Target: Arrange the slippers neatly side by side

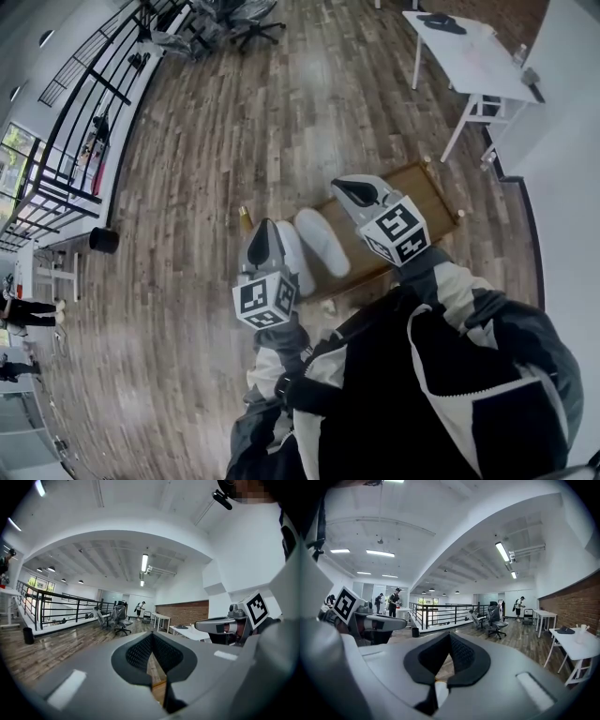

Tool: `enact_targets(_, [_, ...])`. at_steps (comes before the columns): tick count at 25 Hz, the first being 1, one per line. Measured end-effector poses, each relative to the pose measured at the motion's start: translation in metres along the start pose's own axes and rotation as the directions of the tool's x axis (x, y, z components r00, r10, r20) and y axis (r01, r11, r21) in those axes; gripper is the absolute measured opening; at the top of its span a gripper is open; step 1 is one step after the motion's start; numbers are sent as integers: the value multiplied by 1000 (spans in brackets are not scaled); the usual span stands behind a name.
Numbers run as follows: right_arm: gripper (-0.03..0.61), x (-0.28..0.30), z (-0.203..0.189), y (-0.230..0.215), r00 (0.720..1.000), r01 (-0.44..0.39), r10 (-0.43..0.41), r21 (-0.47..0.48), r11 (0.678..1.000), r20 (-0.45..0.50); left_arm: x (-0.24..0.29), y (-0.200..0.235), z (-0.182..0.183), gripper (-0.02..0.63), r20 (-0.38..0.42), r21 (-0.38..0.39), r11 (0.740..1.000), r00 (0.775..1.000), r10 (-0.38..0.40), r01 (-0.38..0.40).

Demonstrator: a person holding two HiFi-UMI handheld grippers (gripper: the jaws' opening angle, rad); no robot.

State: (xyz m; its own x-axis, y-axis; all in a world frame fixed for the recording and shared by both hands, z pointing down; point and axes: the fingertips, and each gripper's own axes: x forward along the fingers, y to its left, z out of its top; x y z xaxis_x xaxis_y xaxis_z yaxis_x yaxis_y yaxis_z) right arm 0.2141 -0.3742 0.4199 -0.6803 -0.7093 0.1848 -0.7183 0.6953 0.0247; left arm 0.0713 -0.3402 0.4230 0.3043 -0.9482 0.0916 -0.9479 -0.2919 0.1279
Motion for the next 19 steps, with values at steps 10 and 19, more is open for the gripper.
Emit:
enact_targets(10, [0, -4, -3, 1, 1000, 8, -8, -8, 1000, -12, -3, -5, -1, 20, 4, 6, 1000, 1000, 4, -4])
enact_targets(19, [0, -7, -6, 9, 1000, 23, -24, -14, 1000, -16, -10, -6, -2, 20, 4, 10, 1000, 1000, 0, 0])
